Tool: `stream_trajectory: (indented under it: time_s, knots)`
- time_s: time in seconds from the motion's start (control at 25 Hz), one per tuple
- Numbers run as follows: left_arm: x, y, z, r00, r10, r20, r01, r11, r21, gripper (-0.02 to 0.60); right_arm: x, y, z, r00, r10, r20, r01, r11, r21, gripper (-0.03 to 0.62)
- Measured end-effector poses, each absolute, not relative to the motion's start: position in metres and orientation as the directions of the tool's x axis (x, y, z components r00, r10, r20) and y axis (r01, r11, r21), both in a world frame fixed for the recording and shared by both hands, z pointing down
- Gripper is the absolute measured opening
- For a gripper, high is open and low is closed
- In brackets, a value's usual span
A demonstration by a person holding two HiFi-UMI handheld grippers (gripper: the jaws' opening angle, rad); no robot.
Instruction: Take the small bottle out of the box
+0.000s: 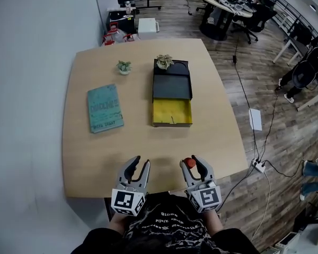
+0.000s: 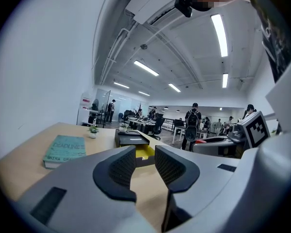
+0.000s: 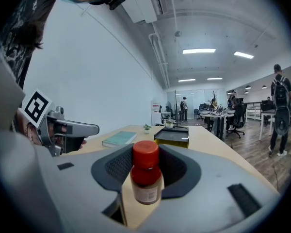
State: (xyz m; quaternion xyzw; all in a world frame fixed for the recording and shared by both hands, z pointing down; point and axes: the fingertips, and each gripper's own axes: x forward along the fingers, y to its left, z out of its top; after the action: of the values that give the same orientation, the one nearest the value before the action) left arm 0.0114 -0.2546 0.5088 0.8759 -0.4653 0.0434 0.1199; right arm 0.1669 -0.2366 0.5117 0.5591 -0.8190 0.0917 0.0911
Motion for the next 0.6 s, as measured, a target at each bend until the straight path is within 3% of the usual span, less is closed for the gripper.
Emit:
stream_trajectory:
  time_s: [0.2, 0.6]
  knots:
    - [0.0167, -0.2501, 0.511, 0.573, -0.794, 0.203, -0.819, -0.543, 0.187, 0.005, 0.1656, -0.2382, 0.507, -0.36, -0.9, 0.247, -0.932, 0.361, -0.043, 0.16]
    - [0.0213, -0.2511, 0.5114, 0.584, -0.784, 0.211, -0.812, -0.561, 0.159, 0.005, 0.165, -0.2464, 0.5021, -0.371, -0.901, 0.223, -0.928, 0.368, -0.059, 0.158]
